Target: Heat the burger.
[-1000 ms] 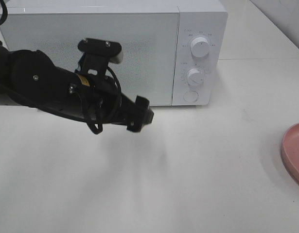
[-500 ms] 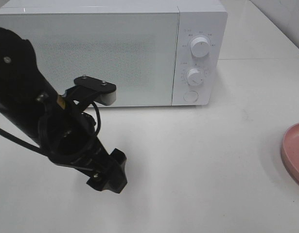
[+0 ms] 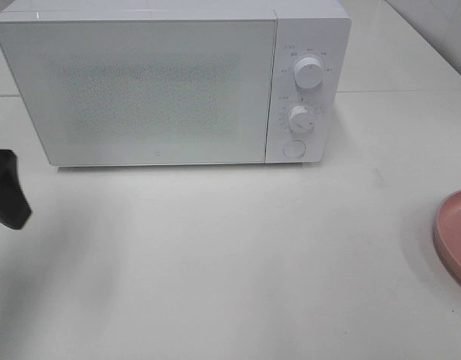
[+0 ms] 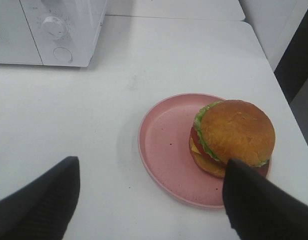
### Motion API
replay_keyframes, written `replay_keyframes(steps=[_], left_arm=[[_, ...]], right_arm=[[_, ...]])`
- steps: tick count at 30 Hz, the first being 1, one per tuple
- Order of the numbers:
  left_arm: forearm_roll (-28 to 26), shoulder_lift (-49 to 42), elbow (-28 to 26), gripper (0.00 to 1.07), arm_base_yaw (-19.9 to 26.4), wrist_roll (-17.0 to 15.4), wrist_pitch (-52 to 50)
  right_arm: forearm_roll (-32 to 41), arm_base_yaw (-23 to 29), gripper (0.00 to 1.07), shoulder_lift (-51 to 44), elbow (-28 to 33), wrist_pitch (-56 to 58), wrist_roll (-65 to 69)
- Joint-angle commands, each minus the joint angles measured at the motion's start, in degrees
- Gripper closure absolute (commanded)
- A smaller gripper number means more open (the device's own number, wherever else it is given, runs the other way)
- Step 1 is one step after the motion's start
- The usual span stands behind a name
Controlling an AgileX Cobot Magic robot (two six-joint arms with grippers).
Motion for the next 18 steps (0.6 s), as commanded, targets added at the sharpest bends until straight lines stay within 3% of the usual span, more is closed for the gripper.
replay_keyframes(steps=[1,5,9,18], left_arm=[[0.86,-2.75,0.17,0.05,4.47,-0.34,3.04],[1.09,-7.28,0.29,0.05,9.63,-1.72,4.70],[1.15,-11.06,1.72,0.05,10.60,-1.78,4.58],[1.09,-25.55,13.52,0.05,10.60,-1.20,1.09]], right_arm=[[-0.11,-0.11,0.32,-1.38,0.11,-0.34,-0.46],[-0.11,-0.11,0.32,-1.38,0.11,-0.34,-0.46],[-0.11,-0.11,0.32,-1.38,0.11,-0.34,-0.46],[-0.11,-0.11,0.32,-1.38,0.11,-0.34,-0.46]])
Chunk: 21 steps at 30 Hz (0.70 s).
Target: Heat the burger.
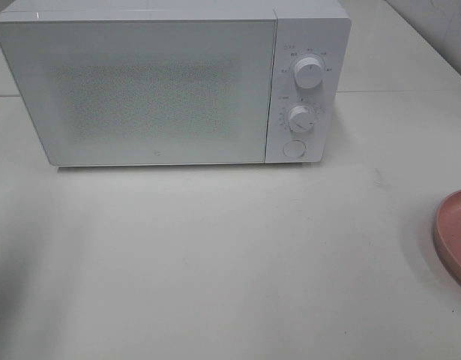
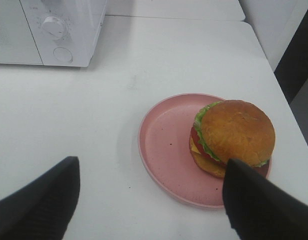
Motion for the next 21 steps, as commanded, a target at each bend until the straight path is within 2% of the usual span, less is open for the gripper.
replay_keyframes(steps=[1,2,3,5,11,16,21], left_arm=[[-0.34,-5.39,4.76,0.05,0.11,0.23,-2.35],[-0.74,-9.00,7.79,0.05,0.11,0.63,-4.07],[-0.74,-9.00,7.79,0.05,0.11,0.63,-4.07],[-1.38,-14.44,11.57,0.05,0.11,1.43,-7.68],[-1.83,-24.52,12.15,0.05,0.11,2.58,-9.68],[-1.83,-28.99,12.20,0.05,0.11,2.58,-10.37],[-1.83,-32.37,13.58,0.05,-0.06,2.58,-4.13]], right_arm=[[-0.11,-0.11,0.32,-1.38,0.11,-0.34,-0.46],[-0.11,-0.11,0.32,-1.38,0.11,-0.34,-0.46],[-0.11,-0.11,0.32,-1.38,0.11,-0.34,-0.46],[-0.11,-0.11,0.32,-1.38,0.11,-0.34,-0.46],[-0.11,-0.11,0.32,-1.38,0.11,-0.34,-0.46],[-0.11,-0.11,0.32,-1.38,0.11,-0.34,-0.46],[-0.11,-0.11,0.32,-1.38,0.11,-0.34,-0.46]])
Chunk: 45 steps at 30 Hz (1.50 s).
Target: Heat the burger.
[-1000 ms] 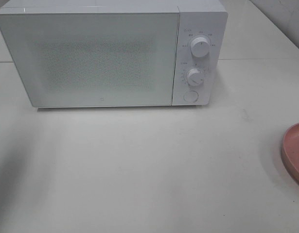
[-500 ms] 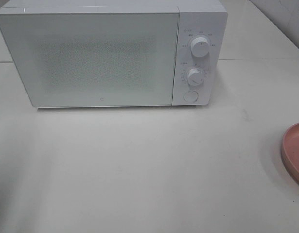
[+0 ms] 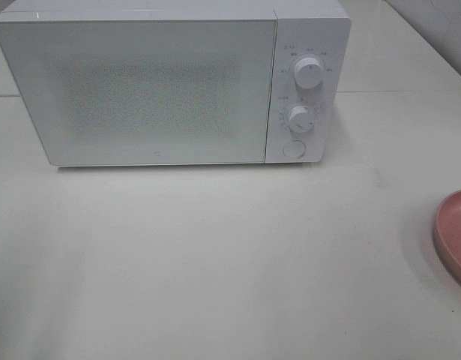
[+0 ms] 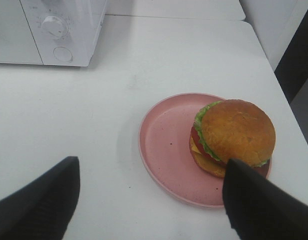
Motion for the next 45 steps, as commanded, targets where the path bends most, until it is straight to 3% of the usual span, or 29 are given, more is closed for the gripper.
replay_keyframes(steps=[1,13,19,25,45], left_arm=[[-0.52,-1.43,1.32,0.05,-0.06,0.17,3.09],[-1.49,-10.54,1.43,0.06,-0.06,-0.11,2.92],[-1.43,-19.71,1.43,0.06,4.35,-0.11,2.92],[-1.43,-27.16,1.43,0.06,4.64,-0.11,2.98],[-1.43,-26.81,1.43,0.06,4.64,-0.11,2.86]], right_arm=[[-0.11,-0.11,0.32,-1.38,0.06,-0.29,-0.46],[-0.23,-0.11,0.32,-1.38,0.06,-0.29,-0.46],[-0.23,-0.11,0.32,-1.38,0.06,-0.29,-0.46],[-0.23,-0.11,0.32,-1.38,0.06,-0.29,-0.46],[-0.29,-0.11,0.32,-1.38,0.06,-0.29,-0.23]])
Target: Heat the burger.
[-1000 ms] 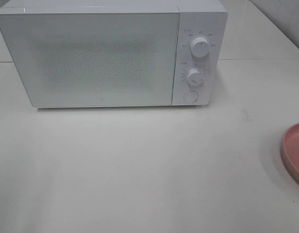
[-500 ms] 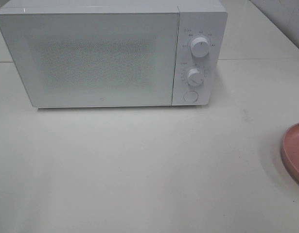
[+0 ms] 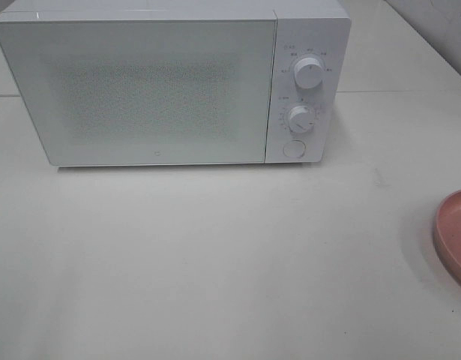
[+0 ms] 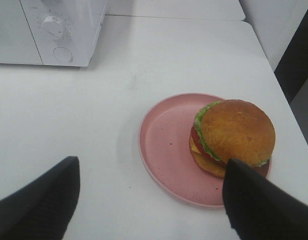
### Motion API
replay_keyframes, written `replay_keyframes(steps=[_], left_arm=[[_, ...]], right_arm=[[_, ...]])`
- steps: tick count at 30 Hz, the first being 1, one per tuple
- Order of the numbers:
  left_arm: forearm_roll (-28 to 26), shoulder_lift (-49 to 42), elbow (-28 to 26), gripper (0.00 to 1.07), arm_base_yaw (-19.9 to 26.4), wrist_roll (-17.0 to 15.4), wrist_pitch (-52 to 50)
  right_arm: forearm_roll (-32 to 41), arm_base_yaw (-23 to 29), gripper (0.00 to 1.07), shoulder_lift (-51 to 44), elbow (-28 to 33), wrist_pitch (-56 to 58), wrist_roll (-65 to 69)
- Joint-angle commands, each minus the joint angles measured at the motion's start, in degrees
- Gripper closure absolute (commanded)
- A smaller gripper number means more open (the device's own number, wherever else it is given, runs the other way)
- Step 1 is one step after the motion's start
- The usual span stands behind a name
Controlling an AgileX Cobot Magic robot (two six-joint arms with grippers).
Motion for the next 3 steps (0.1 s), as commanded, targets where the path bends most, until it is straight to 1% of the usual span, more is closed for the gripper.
replay_keyframes(steps=[1,3], left_arm=[[-0.57,-1.60,0.17,0.06,0.11,-0.11,-0.52],[-0.57,-1.60,0.17,0.06,0.11,-0.11,-0.52]], right_arm=[[-0.29,-0.11,0.32,-1.38,0.06,-0.29,-0.23],[-0.29,-0.11,0.32,-1.38,0.06,-0.29,-0.23]])
